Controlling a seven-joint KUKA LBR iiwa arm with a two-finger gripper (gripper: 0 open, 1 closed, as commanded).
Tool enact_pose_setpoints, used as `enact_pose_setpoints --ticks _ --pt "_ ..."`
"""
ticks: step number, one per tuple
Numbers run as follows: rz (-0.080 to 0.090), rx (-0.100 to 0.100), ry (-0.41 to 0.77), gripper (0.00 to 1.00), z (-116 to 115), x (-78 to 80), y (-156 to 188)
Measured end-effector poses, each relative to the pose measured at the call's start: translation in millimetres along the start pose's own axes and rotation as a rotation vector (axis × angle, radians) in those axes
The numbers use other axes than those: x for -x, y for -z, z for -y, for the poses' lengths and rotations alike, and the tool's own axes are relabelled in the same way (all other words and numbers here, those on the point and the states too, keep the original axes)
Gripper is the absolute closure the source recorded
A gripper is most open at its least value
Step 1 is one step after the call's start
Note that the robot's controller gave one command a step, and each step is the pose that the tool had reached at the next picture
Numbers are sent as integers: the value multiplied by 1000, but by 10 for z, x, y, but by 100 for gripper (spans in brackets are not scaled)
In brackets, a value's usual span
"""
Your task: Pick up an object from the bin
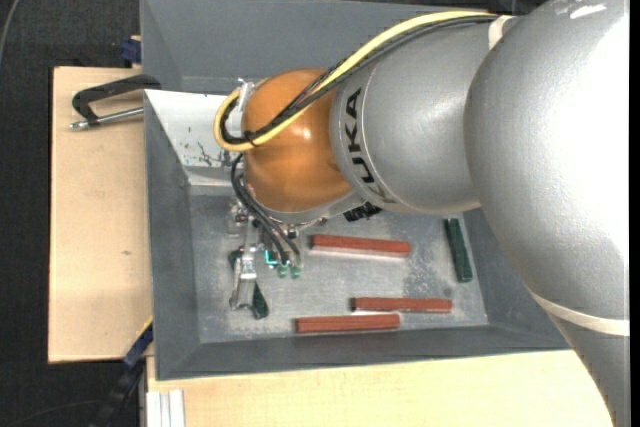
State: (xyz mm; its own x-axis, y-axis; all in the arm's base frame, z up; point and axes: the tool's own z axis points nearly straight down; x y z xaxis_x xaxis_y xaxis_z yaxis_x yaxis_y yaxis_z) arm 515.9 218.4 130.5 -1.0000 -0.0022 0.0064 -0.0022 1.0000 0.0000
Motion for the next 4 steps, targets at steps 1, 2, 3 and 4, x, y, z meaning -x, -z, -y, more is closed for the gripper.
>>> enact_pose_setpoints --ticks 1,2,3,4 --pt "3 -1 314 0 443 130 -607" --pt "13 4 402 0 -198 45 -589" --pt "22 -1 337 0 392 762 -225" --pt "4 -4 417 0 1716 554 -605"
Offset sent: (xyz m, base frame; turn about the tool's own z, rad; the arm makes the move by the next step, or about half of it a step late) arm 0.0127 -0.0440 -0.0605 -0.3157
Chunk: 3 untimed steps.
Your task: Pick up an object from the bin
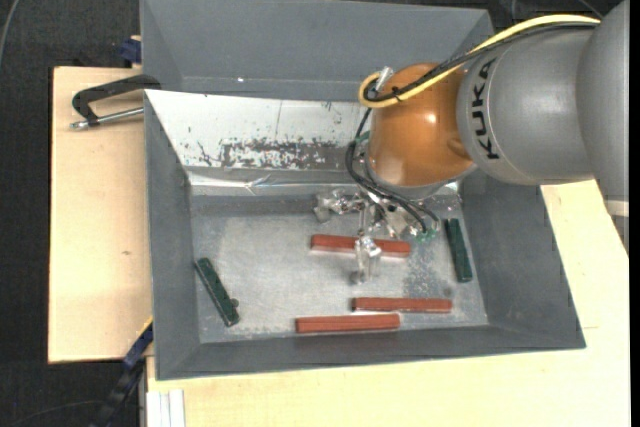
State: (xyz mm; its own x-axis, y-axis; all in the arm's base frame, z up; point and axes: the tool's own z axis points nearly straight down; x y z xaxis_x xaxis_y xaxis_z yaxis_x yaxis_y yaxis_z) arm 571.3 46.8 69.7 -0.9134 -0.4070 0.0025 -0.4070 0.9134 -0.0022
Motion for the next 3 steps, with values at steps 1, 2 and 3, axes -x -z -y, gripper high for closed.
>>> enact_pose_setpoints --ticks 1,2,3 --pt "4 3 5 100 -54 29 12" --pt "13 -1 475 100 -147 384 1188" --pt "19 -4 506 100 -387 353 2103"
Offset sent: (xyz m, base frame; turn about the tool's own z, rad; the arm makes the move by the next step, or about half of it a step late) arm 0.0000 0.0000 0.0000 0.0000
